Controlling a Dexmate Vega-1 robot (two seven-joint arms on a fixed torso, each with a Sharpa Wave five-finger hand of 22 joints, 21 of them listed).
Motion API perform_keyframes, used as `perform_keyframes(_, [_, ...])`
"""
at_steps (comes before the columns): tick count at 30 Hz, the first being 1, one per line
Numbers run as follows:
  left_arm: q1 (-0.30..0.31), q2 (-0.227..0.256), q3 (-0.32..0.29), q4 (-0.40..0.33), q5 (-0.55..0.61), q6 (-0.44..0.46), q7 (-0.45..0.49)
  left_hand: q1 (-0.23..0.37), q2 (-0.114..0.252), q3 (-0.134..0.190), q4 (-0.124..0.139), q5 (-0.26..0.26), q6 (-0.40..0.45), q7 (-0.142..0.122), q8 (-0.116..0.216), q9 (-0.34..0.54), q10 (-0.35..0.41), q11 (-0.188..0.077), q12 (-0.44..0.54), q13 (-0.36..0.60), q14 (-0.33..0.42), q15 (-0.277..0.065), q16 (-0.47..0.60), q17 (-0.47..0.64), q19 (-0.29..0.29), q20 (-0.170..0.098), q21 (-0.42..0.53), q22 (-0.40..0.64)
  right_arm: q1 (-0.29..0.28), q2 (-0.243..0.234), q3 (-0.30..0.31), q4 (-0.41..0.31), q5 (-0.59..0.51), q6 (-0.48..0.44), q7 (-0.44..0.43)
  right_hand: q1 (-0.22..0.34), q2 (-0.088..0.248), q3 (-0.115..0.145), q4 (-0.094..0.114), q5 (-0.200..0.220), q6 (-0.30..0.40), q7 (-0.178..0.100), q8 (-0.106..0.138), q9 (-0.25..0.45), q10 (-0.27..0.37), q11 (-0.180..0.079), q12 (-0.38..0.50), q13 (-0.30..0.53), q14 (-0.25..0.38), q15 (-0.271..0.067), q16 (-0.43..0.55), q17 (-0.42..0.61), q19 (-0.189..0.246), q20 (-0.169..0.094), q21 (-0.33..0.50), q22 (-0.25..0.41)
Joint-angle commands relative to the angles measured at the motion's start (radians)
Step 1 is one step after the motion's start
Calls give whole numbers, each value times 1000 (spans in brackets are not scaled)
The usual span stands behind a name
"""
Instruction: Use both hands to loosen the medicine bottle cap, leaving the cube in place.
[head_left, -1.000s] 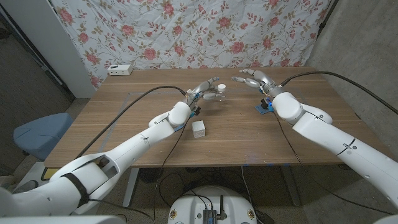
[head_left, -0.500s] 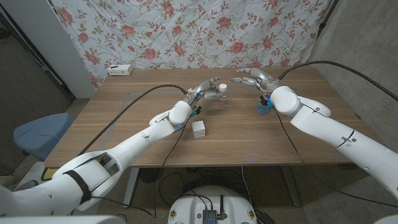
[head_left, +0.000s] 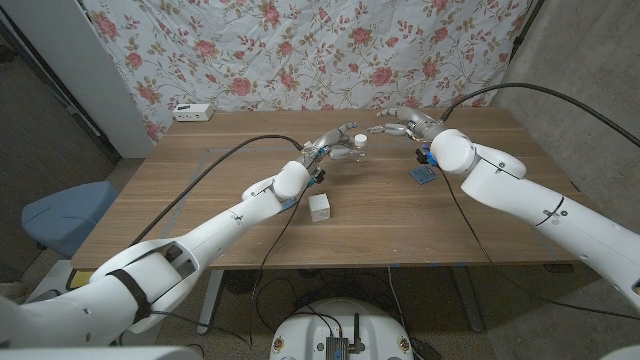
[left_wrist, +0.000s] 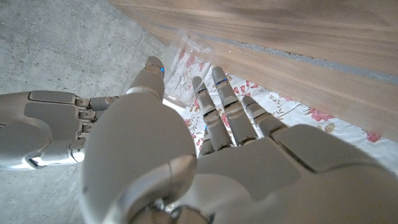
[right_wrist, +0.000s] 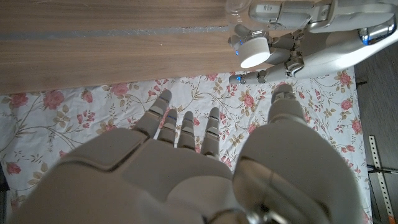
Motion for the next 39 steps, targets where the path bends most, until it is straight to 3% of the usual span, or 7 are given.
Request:
perform_keyframes(1, [-12, -15, 8, 27, 4, -14, 7, -10, 2, 12, 0, -3, 2, -5, 0, 2, 6, -2, -5, 6, 8, -114, 0, 2, 5, -142, -3, 2, 73, -1, -67, -14, -66, -77, 80, 14, -3, 9, 4, 1, 21, -9, 9, 6, -7, 4, 3, 3, 4, 8, 7, 6, -4, 7, 2, 3])
perform_keyframes(6, [-11, -19, 8, 31, 2, -18, 13, -12, 2, 12, 1, -4, 1, -5, 0, 2, 7, -3, -5, 6, 8, -114, -1, 2, 5, -141, -3, 2, 89, 7, -84, -14, -82, -98, 99, 18, -6, 11, 6, 1, 32, 11, 13, 8, -19, 4, 1, 3, 1, 10, 7, 6, -9, 10, 1, 3])
perform_keyframes(25, [-13, -31, 16, 49, 10, -47, 24, -16, 1, 14, 1, -4, 2, -9, -1, 2, 9, -1, -4, 6, 7, -113, -1, 1, 5, -140, -2, 2, 179, 37, -189, -22, -169, -196, 194, 26, -6, 16, 10, -3, 30, -1, 11, 13, -45, 3, -1, 4, -22, 24, 0, 6, -19, 16, 1, 3])
perform_keyframes(39, [-4, -26, 15, 32, 10, -44, 21, -16, 2, 16, -1, -4, 6, -13, -1, 1, 11, -2, -4, 6, 7, -113, -1, 1, 6, -140, -2, 2, 217, 55, -239, -16, -221, -229, 231, 44, -1, 28, 8, -4, 76, 0, 31, 21, -45, 2, 4, 4, -23, 23, 4, 6, -16, 16, 4, 3])
